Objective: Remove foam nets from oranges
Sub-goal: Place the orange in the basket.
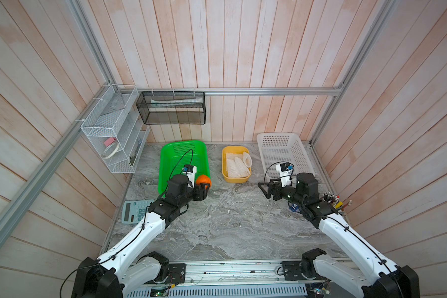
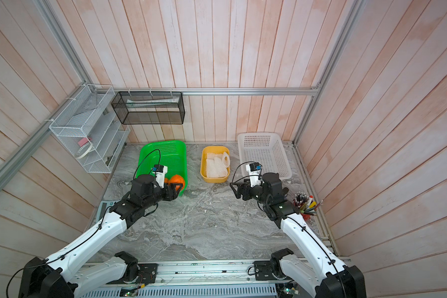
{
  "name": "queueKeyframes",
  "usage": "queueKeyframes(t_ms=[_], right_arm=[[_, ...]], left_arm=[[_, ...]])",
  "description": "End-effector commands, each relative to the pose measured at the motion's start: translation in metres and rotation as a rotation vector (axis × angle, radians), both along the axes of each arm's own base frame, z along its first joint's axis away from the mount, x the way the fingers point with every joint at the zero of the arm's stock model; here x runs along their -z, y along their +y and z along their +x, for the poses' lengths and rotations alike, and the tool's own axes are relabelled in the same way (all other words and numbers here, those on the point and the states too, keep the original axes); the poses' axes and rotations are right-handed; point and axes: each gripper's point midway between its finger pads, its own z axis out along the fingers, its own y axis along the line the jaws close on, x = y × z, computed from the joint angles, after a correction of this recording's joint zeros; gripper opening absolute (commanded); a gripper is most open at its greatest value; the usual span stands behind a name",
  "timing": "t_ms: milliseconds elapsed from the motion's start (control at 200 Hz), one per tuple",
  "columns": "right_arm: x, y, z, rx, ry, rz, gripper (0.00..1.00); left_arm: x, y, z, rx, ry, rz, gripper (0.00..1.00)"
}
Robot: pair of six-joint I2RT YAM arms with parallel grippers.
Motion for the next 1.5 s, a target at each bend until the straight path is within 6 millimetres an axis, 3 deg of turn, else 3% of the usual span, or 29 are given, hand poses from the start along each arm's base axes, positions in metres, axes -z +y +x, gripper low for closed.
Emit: queueKeyframes(t_ms=[0,240,445,825,880,965,1100,1240,1375,1495], right_arm=[[-0.001,0.004,-0.007,-0.025,-0.007,0.019,0.85],[0.007,0.005,-0.014,-0.040,0.009,0.016,0.85],[0.018,0.004,-0.017,-0.044,0.023,0.011,0.85],[0.028,0.005,-0.020,-0.053,0.038,0.008,0.85],[0.028,0.004,-0.020,-0.050,0.034,0.007,0.85],[0.027,0.002,-0.020,-0.036,0.029,-0.001,0.85],[0.025,-0.004,-0.017,-0.006,0.015,-0.019,0.86],[0.028,-0.011,-0.014,0.024,0.004,-0.045,0.88],[0.028,-0.028,-0.009,0.110,-0.022,-0.053,0.90],[0.028,-0.061,0.002,0.276,-0.084,-0.102,0.93]], left_arm=[[0.003,0.030,0.012,-0.063,0.023,0.050,0.60],[0.035,0.094,0.041,-0.244,0.104,0.164,0.61],[0.052,0.135,0.049,-0.363,0.147,0.249,0.58],[0.083,0.155,0.048,-0.442,0.215,0.329,0.64],[0.082,0.155,0.049,-0.442,0.210,0.328,0.67],[0.080,0.156,0.050,-0.446,0.207,0.326,0.81],[0.065,0.154,0.051,-0.444,0.162,0.305,0.96],[0.054,0.155,0.052,-0.447,0.128,0.282,0.97],[0.028,0.154,0.050,-0.465,0.003,0.234,0.99],[0.007,0.154,0.045,-0.469,-0.149,0.204,1.00]])
